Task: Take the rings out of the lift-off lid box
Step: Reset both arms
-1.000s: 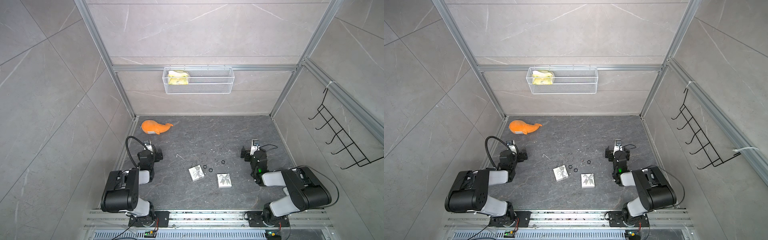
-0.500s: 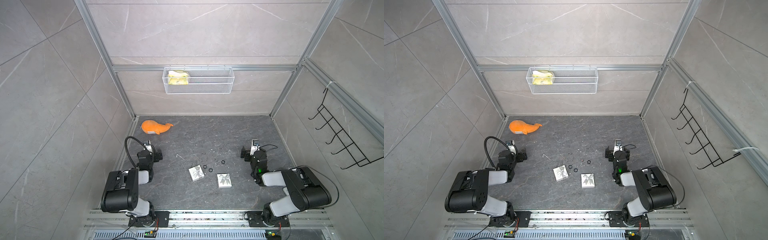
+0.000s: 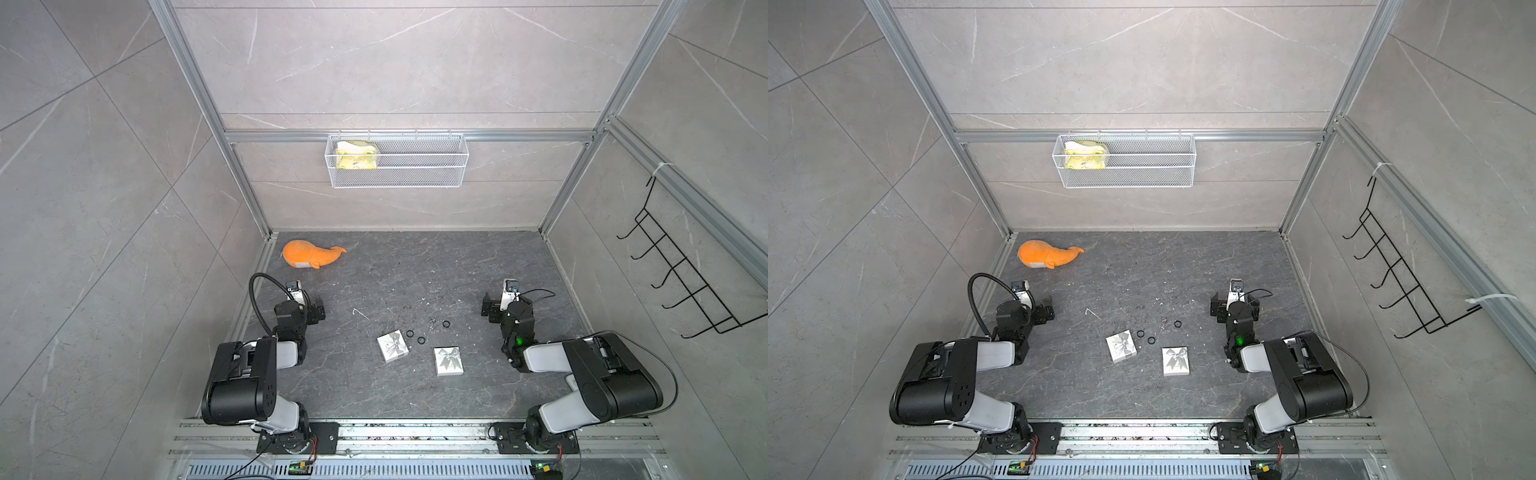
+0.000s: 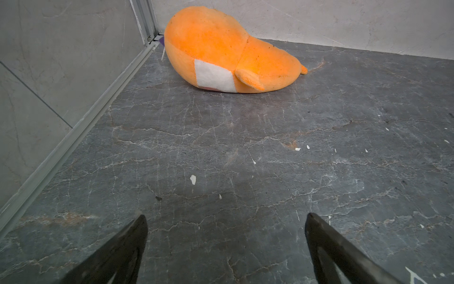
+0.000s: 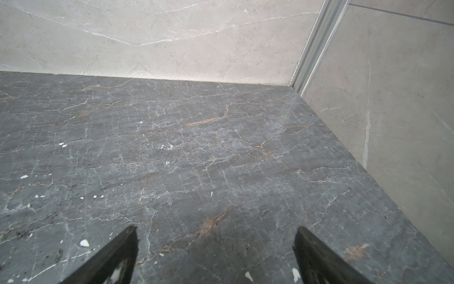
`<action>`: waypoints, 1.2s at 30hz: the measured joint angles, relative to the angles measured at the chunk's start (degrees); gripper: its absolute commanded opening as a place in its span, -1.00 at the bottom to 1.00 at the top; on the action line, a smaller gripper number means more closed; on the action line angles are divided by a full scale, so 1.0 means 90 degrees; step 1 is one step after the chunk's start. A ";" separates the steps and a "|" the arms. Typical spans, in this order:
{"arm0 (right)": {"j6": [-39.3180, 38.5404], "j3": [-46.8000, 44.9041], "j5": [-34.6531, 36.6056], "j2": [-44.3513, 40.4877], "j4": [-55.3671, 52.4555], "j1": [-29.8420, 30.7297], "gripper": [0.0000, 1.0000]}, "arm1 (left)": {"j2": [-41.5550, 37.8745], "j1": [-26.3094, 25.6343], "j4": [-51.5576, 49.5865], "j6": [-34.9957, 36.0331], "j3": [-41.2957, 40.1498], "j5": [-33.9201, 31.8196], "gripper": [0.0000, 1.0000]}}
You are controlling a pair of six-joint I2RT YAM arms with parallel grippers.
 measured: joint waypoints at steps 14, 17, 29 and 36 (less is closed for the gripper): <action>0.0000 0.0000 0.0000 0.0000 0.0000 0.0000 0.99 | 0.0000 -0.0041 -0.0002 0.0007 0.0000 0.0015 1.00; 0.0000 0.0000 0.0000 0.0000 0.0000 0.0000 0.99 | 0.0000 -0.0039 -0.0002 0.0007 0.0000 0.0015 1.00; 0.0000 0.0000 0.0000 0.0000 0.0000 0.0000 0.99 | 0.0000 -0.0092 0.0002 0.0075 -0.0002 0.0063 1.00; 0.0000 0.0000 0.0000 0.0000 0.0000 0.0000 0.99 | 0.0000 -0.0100 0.0046 0.0117 -0.0019 -0.0073 1.00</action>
